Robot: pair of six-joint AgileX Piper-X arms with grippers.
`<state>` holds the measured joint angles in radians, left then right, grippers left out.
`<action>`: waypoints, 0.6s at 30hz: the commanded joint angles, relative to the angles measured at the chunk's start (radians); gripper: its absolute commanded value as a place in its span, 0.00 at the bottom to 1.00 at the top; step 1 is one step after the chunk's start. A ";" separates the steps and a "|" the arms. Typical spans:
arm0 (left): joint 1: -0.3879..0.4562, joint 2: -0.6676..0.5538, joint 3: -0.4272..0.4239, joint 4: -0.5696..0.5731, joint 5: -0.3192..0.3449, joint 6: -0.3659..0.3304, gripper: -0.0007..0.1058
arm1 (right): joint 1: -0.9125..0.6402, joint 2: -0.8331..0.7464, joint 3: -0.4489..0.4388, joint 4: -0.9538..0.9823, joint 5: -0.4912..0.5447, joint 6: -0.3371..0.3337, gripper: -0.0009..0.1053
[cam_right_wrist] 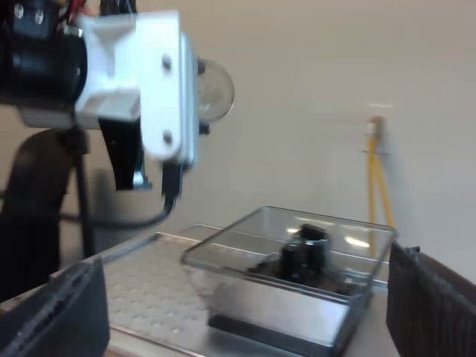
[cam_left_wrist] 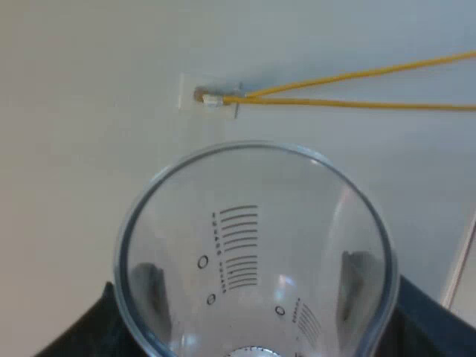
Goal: Pour the beans into the coffee machine
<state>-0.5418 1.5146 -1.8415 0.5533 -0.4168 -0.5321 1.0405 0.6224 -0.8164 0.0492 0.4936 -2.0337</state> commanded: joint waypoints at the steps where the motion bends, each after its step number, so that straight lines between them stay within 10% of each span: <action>1: -0.002 -0.054 -0.007 0.050 -0.001 -0.393 0.01 | 0.001 0.001 -0.004 -0.008 -0.029 -0.014 0.74; 18: 0.091 -0.320 0.054 0.363 0.180 -0.855 0.01 | 0.001 0.001 -0.004 0.026 -0.244 -0.011 0.74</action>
<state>-0.4705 1.2246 -1.8028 0.9126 -0.2424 -1.3283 1.0405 0.6239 -0.8164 0.0590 0.2751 -2.0337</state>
